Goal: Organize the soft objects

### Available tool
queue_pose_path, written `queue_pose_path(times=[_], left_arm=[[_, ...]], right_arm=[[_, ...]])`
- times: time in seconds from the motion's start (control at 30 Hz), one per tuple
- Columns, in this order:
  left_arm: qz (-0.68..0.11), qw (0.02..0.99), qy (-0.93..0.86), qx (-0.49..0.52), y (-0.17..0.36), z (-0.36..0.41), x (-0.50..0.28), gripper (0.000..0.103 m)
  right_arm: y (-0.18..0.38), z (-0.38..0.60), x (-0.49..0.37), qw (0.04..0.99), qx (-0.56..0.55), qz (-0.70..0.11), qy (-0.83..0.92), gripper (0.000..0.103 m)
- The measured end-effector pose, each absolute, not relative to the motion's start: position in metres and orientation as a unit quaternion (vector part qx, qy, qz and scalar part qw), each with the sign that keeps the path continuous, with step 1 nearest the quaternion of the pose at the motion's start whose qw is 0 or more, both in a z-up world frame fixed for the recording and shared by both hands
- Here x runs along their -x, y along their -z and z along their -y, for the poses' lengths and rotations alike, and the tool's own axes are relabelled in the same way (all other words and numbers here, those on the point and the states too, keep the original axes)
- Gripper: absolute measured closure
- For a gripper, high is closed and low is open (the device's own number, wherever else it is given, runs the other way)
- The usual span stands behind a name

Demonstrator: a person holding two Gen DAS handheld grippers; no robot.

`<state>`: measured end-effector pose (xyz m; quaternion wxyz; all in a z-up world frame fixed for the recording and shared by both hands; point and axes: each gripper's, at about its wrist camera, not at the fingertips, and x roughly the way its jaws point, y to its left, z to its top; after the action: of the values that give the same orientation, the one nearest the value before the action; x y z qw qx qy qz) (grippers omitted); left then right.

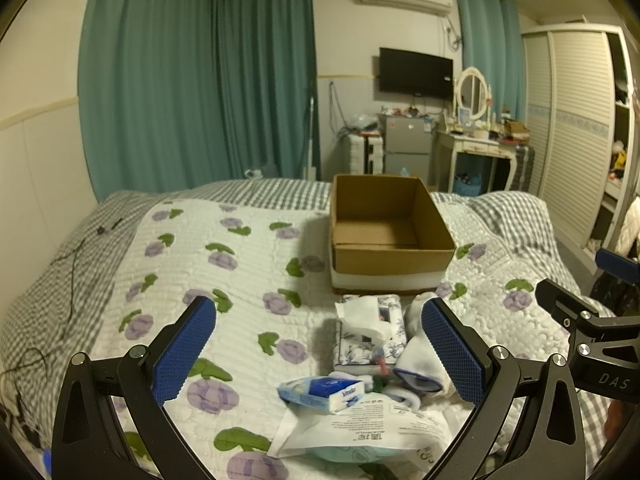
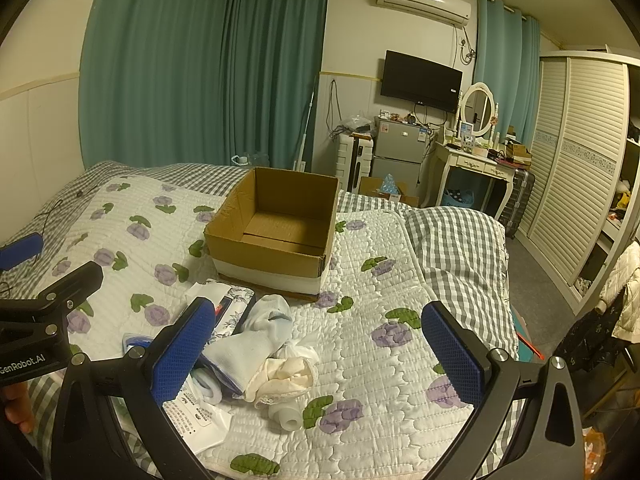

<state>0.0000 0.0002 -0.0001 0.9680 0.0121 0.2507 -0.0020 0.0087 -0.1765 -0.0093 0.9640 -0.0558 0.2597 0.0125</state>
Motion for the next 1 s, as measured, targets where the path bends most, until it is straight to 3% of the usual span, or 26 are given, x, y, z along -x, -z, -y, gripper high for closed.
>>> queue_pose_path(times=[1.0], left_arm=[[-0.247,0.969,-0.001,-0.015,-0.0054,-0.0025,-0.0013,0.0]], right_arm=[[0.0049,0.1735,-0.0107,0.964,0.059,-0.259,-0.015,0.0]])
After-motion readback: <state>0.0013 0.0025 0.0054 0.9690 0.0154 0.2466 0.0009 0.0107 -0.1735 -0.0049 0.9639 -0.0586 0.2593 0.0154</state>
